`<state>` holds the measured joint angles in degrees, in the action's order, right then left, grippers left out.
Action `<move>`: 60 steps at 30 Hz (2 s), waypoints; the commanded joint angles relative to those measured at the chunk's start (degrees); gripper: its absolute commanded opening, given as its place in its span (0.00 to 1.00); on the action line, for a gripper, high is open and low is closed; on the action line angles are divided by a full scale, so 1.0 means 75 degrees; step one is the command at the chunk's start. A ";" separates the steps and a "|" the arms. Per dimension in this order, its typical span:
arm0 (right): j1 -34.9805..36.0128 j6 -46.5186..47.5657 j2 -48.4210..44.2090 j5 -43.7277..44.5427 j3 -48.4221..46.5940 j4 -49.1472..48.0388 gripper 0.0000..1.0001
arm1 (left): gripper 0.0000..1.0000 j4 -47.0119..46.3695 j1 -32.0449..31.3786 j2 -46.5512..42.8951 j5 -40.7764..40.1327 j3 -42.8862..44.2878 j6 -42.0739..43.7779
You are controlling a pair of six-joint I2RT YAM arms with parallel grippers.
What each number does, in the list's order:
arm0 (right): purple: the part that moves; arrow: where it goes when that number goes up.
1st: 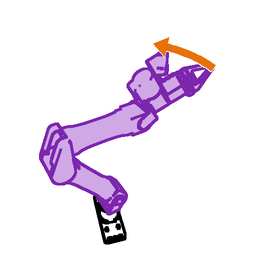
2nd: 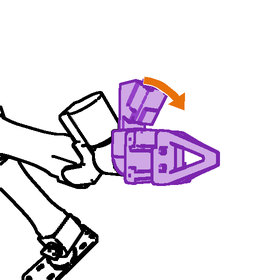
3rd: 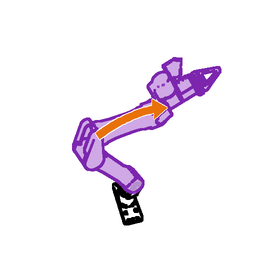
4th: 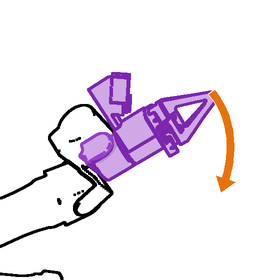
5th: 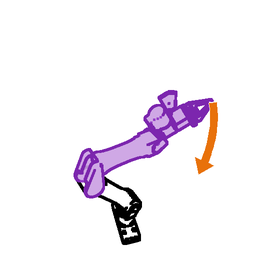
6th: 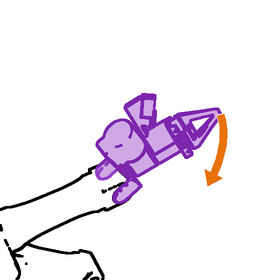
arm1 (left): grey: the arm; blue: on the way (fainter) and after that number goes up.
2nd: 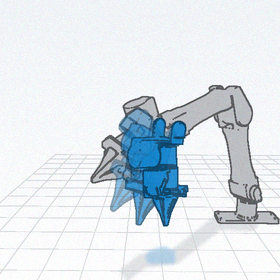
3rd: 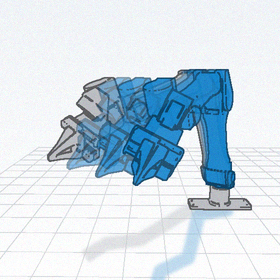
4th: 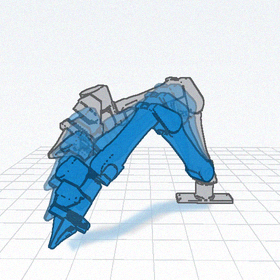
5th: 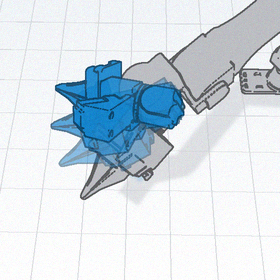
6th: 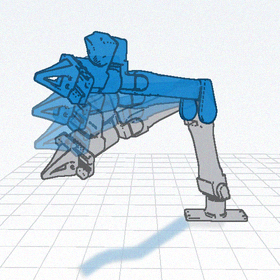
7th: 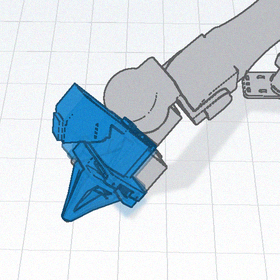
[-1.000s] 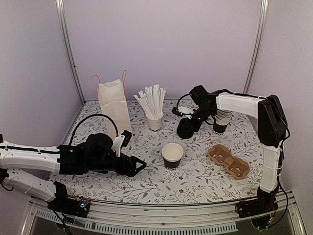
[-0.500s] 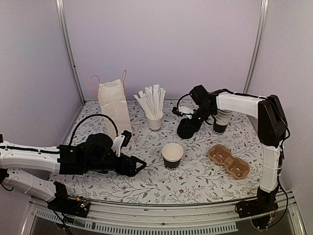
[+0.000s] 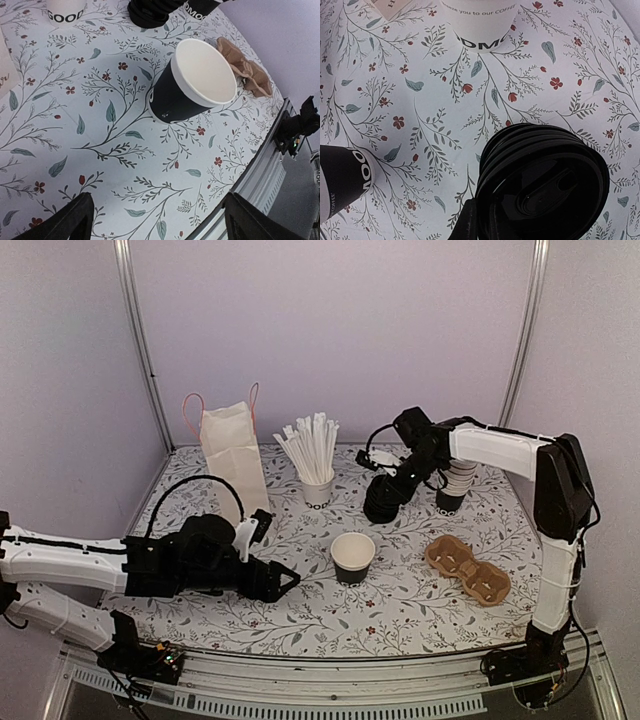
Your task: Pack the takeout coffee
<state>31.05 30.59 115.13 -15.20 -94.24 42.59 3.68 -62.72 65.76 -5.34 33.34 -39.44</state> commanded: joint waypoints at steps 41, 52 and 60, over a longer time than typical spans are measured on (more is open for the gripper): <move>-0.0608 -0.0519 0.0916 -0.1095 -0.1630 0.1503 0.13 | 0.93 0.0336 0.0071 0.1133 0.0109 0.1296 0.0556; -0.0577 -0.0467 0.0403 -0.1391 -0.1321 0.1338 0.28 | 0.93 0.0221 0.0071 0.1103 0.0081 0.1250 0.0480; -0.0548 -0.0367 0.0692 -0.1294 -0.1286 0.1266 0.37 | 0.93 0.0201 0.0059 0.1101 0.0100 0.1285 0.0456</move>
<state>26.61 27.14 120.66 -24.77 -104.05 53.45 5.48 -62.72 74.37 -4.91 41.54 -36.34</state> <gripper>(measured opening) 0.372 0.927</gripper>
